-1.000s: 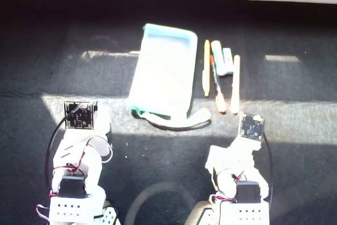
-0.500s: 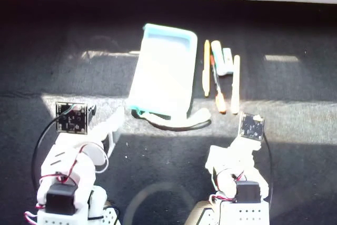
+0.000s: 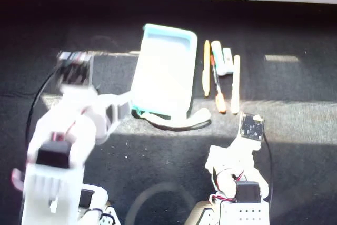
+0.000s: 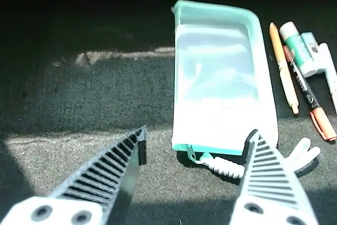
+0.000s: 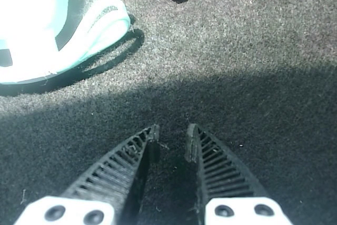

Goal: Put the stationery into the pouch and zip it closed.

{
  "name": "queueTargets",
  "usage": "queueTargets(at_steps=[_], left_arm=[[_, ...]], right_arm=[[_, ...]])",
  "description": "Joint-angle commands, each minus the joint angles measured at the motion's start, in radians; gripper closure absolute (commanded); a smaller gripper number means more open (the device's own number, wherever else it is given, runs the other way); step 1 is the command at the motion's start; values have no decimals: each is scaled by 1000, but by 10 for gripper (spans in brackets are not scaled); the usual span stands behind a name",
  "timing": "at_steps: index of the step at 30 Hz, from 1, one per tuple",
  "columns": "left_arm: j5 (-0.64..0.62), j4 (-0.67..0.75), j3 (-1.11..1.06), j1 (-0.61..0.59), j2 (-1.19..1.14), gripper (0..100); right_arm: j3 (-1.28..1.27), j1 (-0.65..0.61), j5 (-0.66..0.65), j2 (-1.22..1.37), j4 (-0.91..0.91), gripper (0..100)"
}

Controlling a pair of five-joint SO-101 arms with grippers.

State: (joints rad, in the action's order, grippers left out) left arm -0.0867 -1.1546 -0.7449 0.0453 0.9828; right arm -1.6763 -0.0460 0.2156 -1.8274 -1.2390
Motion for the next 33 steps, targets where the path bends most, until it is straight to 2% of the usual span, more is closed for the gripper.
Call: queueTargets(at_steps=[1, 9, 13, 16, 20, 24, 27, 30, 33], left_arm=[[-8, -41, 147, 38, -277, 698], [-14, 9, 160, 165, -595, 702], [-18, 6, 162, 269, -641, 702], [-97, 6, 163, 303, -641, 702], [-181, 6, 165, 306, -650, 702], [-186, 15, 163, 306, -651, 701], [-183, 78, 143, 297, -651, 699], [-183, 146, 127, 251, -651, 699], [-183, 157, 117, 194, -651, 699]], right_arm=[[-124, 8, 5, -5, -5, 896], [-124, 8, 5, -5, -5, 896], [-124, 8, 5, -5, -5, 896], [-124, 8, 5, -5, -5, 896], [-124, 8, 5, -5, -5, 896], [-124, 7, 6, -5, -4, 896], [-124, 7, 5, -5, -4, 896], [-124, 5, 8, -5, -4, 896], [-124, 5, 9, -5, -4, 896]])
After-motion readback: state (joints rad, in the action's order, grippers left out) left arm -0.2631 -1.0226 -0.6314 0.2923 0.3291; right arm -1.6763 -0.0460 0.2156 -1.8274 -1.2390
